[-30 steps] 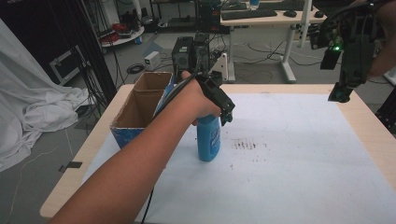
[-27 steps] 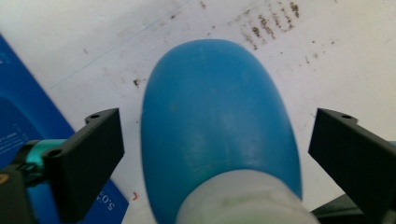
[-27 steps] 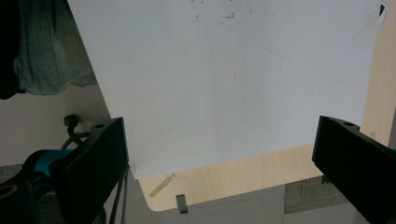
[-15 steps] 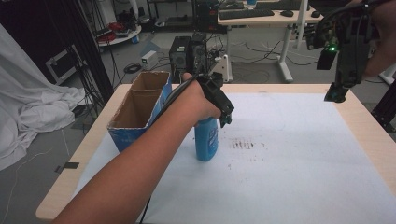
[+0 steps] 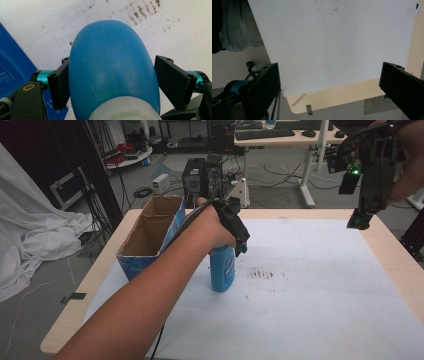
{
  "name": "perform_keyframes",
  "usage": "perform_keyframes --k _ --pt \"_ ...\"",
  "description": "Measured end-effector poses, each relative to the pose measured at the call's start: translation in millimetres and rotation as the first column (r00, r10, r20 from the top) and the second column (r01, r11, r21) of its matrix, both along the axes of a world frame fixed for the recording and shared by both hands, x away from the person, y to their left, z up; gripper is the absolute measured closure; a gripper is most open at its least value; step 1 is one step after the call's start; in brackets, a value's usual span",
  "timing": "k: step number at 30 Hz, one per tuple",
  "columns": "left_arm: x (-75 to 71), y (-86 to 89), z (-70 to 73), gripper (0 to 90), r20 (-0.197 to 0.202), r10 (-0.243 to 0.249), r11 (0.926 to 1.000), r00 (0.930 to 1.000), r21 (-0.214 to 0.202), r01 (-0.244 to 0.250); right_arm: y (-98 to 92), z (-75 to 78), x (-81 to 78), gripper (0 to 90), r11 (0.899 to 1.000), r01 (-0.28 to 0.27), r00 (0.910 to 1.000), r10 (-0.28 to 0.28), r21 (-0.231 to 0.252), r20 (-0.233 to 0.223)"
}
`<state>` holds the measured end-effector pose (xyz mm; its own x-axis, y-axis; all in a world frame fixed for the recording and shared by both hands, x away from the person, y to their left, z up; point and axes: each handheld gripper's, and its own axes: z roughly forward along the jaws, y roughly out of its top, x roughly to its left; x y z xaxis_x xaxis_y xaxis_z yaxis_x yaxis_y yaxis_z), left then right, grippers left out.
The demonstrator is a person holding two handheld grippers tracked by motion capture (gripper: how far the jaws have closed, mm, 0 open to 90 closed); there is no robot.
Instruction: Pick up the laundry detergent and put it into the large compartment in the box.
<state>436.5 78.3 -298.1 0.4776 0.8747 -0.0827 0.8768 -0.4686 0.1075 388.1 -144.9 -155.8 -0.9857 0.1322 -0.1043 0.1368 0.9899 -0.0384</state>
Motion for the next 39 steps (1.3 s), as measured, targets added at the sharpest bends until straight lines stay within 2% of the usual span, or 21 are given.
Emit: perform_keyframes --k 14,15,17,29,39 --pt "1.2 -1.8 1.8 27.7 0.004 -0.008 0.9998 1.0000 0.017 0.008 -1.1 0.0 -2.2 2.6 1.000 0.002 1.0000 -0.002 0.001 -0.003" --pt "2.1 -0.2 1.9 31.3 0.007 -0.007 0.9998 1.0000 0.018 0.007 -1.5 0.1 -2.4 2.6 1.000 0.007 1.0000 -0.007 -0.001 -0.003" --pt "2.6 0.6 1.7 32.9 0.004 -0.008 0.9999 1.0000 0.014 0.008 -1.5 0.5 -2.3 2.6 1.000 0.005 1.0000 -0.005 0.002 -0.002" --pt "3.7 1.4 1.2 34.8 -0.004 -0.012 0.9998 0.9999 0.016 0.012 0.8 -0.4 -1.1 2.6 1.000 0.005 1.0000 -0.005 -0.001 -0.005" --pt "3.3 -0.9 1.4 35.4 -0.004 -0.011 0.9991 0.9999 0.040 0.012 1.2 -0.5 -0.3 2.6 1.000 0.002 1.0000 -0.002 0.000 -0.005"
